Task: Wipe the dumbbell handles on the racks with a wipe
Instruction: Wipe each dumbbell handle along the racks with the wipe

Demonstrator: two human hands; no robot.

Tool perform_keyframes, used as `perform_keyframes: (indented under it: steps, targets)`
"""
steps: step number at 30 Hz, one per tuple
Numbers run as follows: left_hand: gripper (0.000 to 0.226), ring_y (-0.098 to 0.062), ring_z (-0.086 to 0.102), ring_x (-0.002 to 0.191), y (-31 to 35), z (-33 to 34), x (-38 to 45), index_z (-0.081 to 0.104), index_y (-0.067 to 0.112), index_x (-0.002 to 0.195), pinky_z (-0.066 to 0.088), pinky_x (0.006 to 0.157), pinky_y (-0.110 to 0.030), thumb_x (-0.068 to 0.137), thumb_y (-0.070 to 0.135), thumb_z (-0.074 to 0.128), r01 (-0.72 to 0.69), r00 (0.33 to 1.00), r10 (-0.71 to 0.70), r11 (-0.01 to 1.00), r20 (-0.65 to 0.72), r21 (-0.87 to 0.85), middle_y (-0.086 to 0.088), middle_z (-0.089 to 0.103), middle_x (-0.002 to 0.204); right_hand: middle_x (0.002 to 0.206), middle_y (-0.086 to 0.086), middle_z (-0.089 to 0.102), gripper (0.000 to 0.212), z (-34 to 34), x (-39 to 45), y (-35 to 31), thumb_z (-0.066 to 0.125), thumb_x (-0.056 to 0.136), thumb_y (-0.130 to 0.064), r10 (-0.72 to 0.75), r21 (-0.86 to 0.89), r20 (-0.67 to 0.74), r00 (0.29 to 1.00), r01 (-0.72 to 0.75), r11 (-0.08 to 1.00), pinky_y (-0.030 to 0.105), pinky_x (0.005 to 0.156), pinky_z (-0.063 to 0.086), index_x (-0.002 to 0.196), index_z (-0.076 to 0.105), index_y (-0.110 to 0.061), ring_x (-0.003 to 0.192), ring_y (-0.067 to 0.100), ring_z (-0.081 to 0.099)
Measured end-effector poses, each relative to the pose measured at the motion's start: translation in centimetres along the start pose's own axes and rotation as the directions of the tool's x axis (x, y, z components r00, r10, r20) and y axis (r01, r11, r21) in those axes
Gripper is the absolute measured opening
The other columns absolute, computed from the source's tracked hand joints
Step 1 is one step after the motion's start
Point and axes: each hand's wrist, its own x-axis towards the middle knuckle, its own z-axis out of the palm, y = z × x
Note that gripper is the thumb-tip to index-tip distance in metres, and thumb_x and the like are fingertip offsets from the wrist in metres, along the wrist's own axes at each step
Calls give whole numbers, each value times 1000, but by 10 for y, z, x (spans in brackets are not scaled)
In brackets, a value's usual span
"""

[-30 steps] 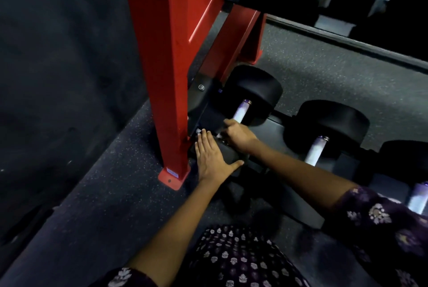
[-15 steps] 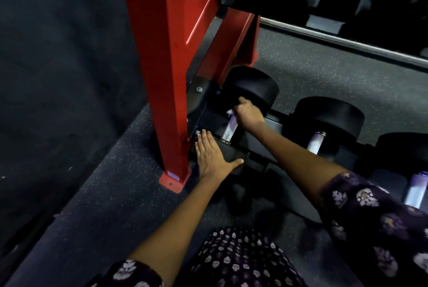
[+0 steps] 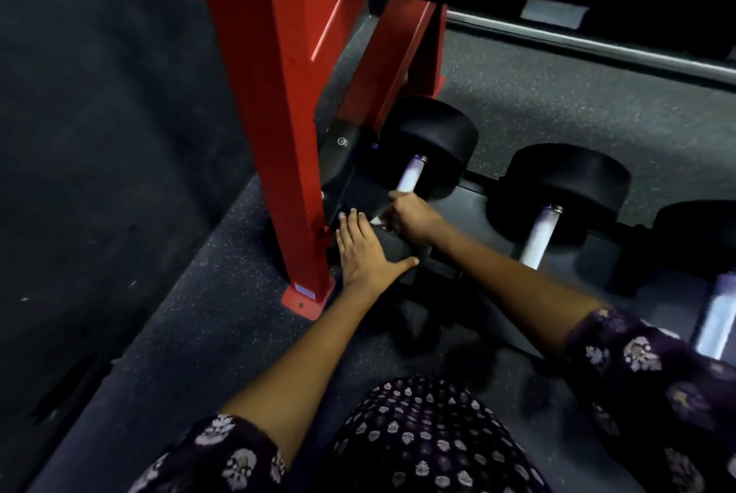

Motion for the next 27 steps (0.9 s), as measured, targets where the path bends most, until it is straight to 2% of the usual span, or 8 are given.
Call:
perform_keyframes:
  steps: [3,8,12,18,20,22,24,27]
  targets:
    - [128,-29,-5,149,4,-3,6,9,-1,149,0,120,-41,63,65,78,9,999,-10,1000,53,9,-15,3,161,96,19,70,14,8,-22,16,66,83,-6,192,267,-42,980,-174,948,8,62,37,91,72,3,90,20,64]
    - [131,-30,-5,149,5,-4,6,6,-2,150,-1,120,-42,63,67,75,5,998,-10,998,68,65,-17,1,160,92,18,72,13,17,-30,3,71,77,-1,398,555,-103,912,-279,784,-4,60,35,90,73,2,88,19,66]
    - [133,-31,-5,148,8,-6,5,3,-4,150,-2,119,-42,64,68,74,9,996,-16,996,84,85,-19,-1,160,91,14,73,12,23,-26,5,70,76,-2,501,646,-47,864,-356,675,5,69,44,88,75,-2,62,-12,55]
    - [134,-32,-6,148,11,-11,5,0,-4,150,-1,119,-44,64,67,75,18,991,-34,993,127,120,-20,-6,160,89,15,72,12,11,-22,-6,69,78,-7,483,639,0,876,-371,674,6,57,38,86,75,-1,70,-7,58]
    - [135,-32,-6,148,12,-12,4,-2,-4,150,0,119,-44,65,68,74,17,990,-35,991,135,133,-20,-6,160,90,14,72,13,16,-26,-2,69,79,-8,561,641,8,828,-435,632,9,61,37,88,75,-2,83,9,63]
    - [134,-32,-6,148,11,-12,4,-1,-3,150,0,119,-44,65,68,74,12,991,-29,992,130,129,-19,-5,160,87,13,72,12,20,-24,3,68,79,-8,669,708,54,741,-501,499,9,55,41,88,75,-2,72,11,62]
    - [133,-31,-5,148,10,-10,4,1,-3,150,1,119,-44,65,68,74,12,994,-24,994,104,111,-18,-2,160,74,4,73,10,20,-16,9,65,80,-7,710,745,123,694,-537,396,9,55,45,84,74,-6,60,5,61]
    - [132,-30,-5,149,8,-8,5,3,-2,151,1,119,-45,64,66,76,13,996,-21,996,88,89,-17,-1,160,42,-16,57,20,18,-9,15,56,85,-9,624,706,285,728,-600,377,18,60,45,70,54,-21,51,4,57]
